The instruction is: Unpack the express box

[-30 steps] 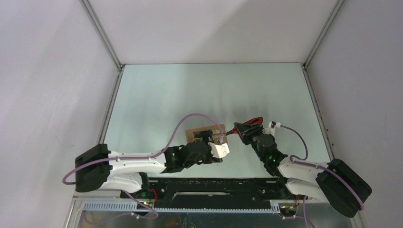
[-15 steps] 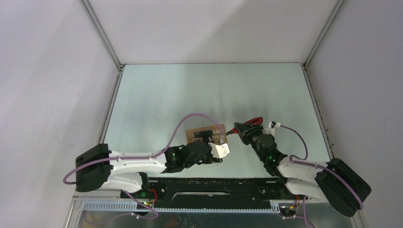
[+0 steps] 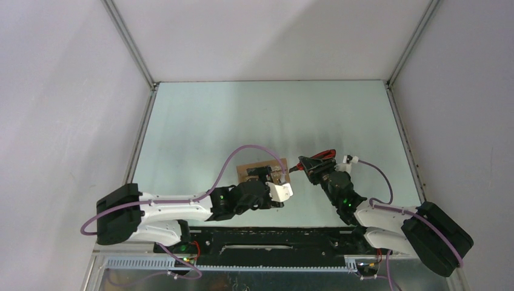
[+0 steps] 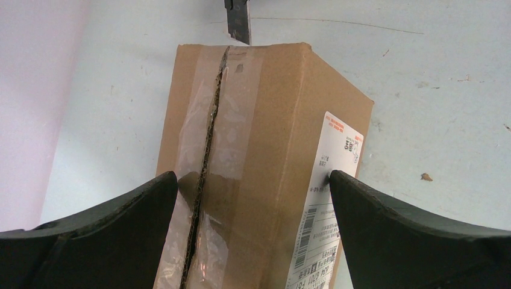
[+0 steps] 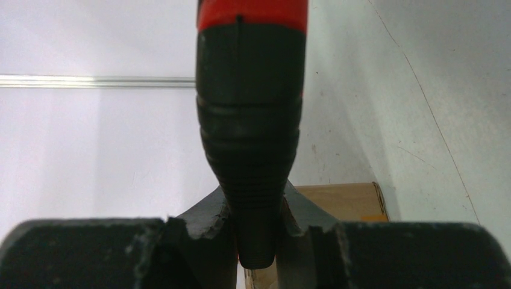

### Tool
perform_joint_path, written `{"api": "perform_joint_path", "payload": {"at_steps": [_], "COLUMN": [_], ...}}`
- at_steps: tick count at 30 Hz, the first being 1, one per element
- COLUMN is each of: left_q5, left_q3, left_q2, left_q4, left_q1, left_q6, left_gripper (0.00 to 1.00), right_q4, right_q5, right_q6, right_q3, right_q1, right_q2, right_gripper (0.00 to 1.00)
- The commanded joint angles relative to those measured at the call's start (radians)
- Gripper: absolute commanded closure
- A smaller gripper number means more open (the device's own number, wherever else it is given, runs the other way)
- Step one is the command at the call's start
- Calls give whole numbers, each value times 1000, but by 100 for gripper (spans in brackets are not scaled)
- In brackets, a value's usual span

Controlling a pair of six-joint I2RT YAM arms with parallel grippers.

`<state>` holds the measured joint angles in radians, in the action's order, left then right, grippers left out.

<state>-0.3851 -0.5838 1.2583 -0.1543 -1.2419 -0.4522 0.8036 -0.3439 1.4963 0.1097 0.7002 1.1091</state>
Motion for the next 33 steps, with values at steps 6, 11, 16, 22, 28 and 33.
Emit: {"api": "perform_joint_path", "payload": {"at_steps": [6,11,16,22,28,33], "left_q5": [14,11,40,91,107,101], "left_q3": [-33,-30,-9,-26,-75,-201], "left_q2": [12,13,-15,-91,-169,-171], "left_q4": [-36,-46,-66,-14,162,365], "left_q1": [5,11,34,33,35,112], "left_q6": [14,21,41,36,92,307], "left_gripper": [0,0,0,0,0,0], "right_q4": [82,80,63,-39,85,301], "right_q5": [5,27,73,38,105,217], "right_q6": [-2,-4,-3,-9,-34,-33], "right_q3": [-4,-7,-17,-28,18,30], "right_q1": [-3,-2,-2,-38,-137,-212], "right_q2": [23,8,-41,-138,-8,186], "right_gripper": [100,100,100,100,100,100]}}
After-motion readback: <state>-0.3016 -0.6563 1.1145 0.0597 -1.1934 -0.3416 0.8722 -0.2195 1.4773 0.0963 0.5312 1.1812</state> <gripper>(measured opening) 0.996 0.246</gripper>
